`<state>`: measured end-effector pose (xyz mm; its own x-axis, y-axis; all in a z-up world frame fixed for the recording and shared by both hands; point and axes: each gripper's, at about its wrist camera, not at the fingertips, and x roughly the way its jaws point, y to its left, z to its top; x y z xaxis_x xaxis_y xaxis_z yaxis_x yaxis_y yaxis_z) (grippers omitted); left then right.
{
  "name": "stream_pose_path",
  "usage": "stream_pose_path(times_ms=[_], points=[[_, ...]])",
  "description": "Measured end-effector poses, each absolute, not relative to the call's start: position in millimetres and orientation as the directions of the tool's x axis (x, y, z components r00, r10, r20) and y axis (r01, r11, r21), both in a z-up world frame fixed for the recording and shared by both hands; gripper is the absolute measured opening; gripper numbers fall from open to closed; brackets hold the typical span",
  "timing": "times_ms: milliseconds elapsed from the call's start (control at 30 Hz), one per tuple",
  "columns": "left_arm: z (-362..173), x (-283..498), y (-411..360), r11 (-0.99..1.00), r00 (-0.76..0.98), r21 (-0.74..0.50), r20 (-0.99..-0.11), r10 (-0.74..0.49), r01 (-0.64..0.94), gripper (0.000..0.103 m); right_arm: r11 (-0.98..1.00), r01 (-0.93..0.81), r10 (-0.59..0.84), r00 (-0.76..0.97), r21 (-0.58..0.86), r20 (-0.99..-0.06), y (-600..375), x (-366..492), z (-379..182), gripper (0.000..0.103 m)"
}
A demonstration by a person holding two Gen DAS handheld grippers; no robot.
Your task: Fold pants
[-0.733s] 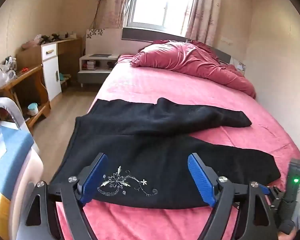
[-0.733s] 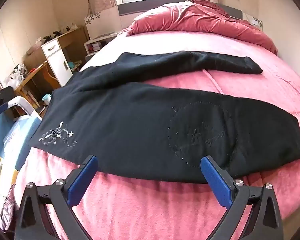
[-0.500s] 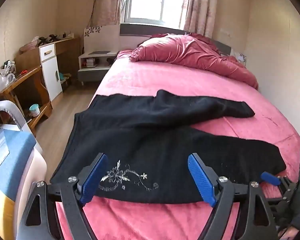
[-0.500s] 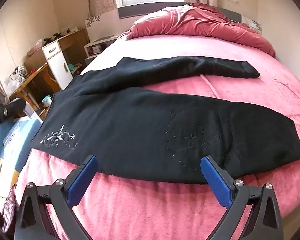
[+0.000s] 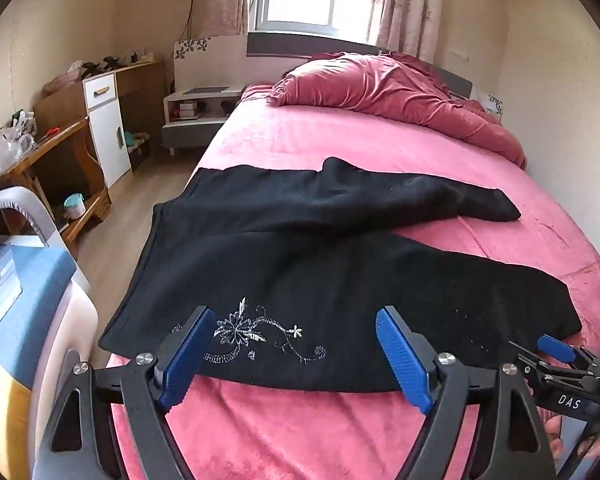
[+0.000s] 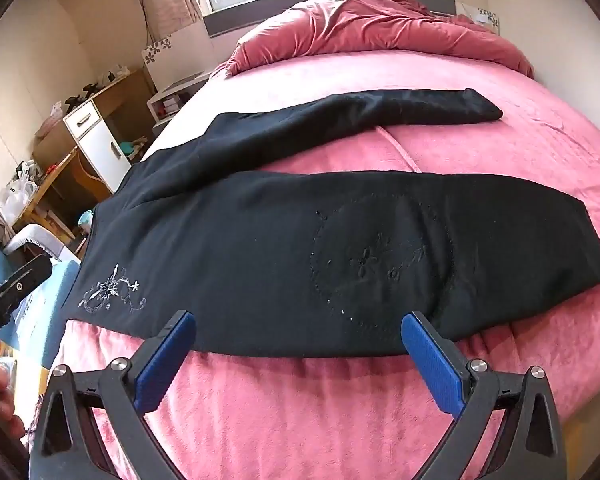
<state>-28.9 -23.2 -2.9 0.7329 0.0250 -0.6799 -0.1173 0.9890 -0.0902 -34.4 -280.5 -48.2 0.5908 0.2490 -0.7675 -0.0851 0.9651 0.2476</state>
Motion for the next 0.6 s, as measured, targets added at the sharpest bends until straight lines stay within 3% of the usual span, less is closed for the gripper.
stream_pose_path(times_ms=[167, 600], points=[[-1.7, -41.2, -0.8, 0.975, 0.706, -0.145, -0.708, 0.016, -0.168, 0.085, 0.967, -0.09, 0.245, 0.586, 0.238, -0.773, -277.9, -36.7, -50.7, 0.103], [12.4, -52.6, -2.6, 0.981, 0.707, -0.107, -0.706, 0.04, -0.162, 0.085, 0.959, -0.113, 0.275, 0.596, 0.261, -0.754, -275.0, -39.5, -44.4, 0.103]])
